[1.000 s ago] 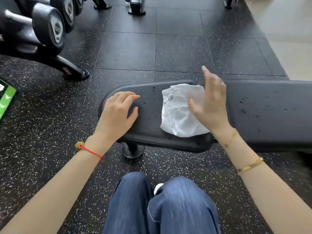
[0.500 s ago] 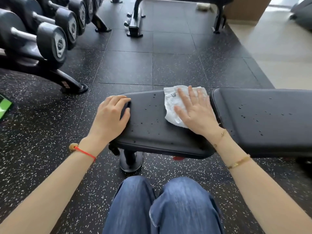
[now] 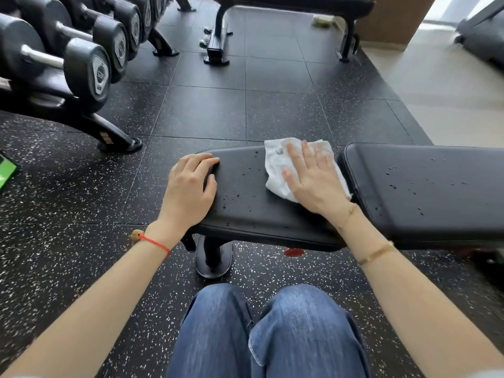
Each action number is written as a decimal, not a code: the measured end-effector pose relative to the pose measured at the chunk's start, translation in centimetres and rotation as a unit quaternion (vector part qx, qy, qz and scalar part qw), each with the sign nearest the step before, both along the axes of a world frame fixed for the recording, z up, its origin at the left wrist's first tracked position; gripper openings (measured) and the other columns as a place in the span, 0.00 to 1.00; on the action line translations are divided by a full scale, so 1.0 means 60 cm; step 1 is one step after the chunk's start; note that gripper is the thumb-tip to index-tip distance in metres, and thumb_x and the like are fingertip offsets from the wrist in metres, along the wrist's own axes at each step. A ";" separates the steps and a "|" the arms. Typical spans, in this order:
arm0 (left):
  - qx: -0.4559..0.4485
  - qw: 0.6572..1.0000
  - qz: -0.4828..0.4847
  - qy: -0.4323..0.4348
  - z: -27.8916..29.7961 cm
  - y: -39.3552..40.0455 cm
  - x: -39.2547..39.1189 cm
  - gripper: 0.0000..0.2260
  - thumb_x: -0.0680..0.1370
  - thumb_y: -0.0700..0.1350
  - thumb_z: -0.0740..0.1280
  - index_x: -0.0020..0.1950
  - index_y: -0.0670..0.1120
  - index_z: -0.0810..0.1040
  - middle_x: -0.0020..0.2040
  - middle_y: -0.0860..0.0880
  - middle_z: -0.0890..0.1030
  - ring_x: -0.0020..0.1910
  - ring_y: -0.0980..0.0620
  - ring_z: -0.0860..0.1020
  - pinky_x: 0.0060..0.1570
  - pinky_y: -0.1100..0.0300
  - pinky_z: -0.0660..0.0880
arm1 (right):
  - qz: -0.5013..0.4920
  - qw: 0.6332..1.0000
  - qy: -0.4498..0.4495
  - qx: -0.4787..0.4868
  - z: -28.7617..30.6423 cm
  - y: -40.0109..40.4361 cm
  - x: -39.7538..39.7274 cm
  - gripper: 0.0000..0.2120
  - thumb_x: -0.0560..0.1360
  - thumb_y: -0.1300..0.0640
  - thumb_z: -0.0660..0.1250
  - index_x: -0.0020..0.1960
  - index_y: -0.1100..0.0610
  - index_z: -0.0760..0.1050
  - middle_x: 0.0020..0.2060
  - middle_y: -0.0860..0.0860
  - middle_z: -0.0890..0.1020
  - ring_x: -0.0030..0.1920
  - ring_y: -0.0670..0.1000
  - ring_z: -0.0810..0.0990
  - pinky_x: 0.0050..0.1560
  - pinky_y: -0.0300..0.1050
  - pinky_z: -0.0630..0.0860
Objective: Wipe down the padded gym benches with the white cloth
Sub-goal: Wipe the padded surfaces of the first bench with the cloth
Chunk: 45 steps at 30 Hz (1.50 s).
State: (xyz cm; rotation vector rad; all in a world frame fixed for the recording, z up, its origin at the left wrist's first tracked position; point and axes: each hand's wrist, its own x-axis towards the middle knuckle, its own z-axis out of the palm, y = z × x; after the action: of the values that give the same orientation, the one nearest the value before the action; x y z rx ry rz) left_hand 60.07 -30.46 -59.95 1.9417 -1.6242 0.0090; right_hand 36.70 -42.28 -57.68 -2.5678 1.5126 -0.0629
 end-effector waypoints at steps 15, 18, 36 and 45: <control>-0.015 1.000 0.007 0.020 -0.003 0.001 0.001 0.16 0.78 0.39 0.62 0.65 0.44 0.77 0.66 0.48 0.77 0.67 0.46 0.71 0.70 0.50 0.64 | -0.021 1.000 0.007 0.006 0.006 0.001 0.062 0.29 0.83 0.41 0.46 0.80 0.43 0.40 0.80 0.56 0.43 0.80 0.60 0.40 0.78 0.58 0.37; -0.014 0.999 0.016 0.041 -0.003 0.000 0.001 0.18 0.78 0.39 0.61 0.69 0.43 0.73 0.66 0.46 0.76 0.67 0.46 0.71 0.70 0.50 0.64 | 0.052 0.999 -0.011 -0.003 0.001 0.028 0.103 0.29 0.83 0.40 0.47 0.80 0.41 0.42 0.81 0.54 0.43 0.80 0.58 0.39 0.78 0.57 0.36; -0.019 0.999 0.032 0.020 0.003 0.076 0.045 0.22 0.75 0.34 0.59 0.69 0.41 0.73 0.66 0.46 0.76 0.68 0.46 0.69 0.71 0.50 0.66 | 0.151 0.988 -0.016 -0.040 -0.022 0.104 0.082 0.30 0.76 0.30 0.39 0.77 0.31 0.41 0.81 0.52 0.45 0.80 0.57 0.39 0.78 0.54 0.34; 0.004 0.997 0.070 0.034 0.004 0.138 0.048 0.20 0.79 0.37 0.59 0.72 0.41 0.71 0.68 0.46 0.74 0.70 0.48 0.67 0.72 0.51 0.65 | 0.154 0.988 0.002 -0.020 -0.011 0.126 0.214 0.28 0.81 0.36 0.45 0.79 0.37 0.43 0.80 0.55 0.42 0.79 0.61 0.37 0.77 0.59 0.35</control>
State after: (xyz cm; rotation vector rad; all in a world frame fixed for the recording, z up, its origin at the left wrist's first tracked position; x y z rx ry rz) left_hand 62.97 -22.21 -59.69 2.0357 -1.4444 -0.0069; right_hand 49.51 -34.74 -58.33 -2.8007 1.1075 -0.0500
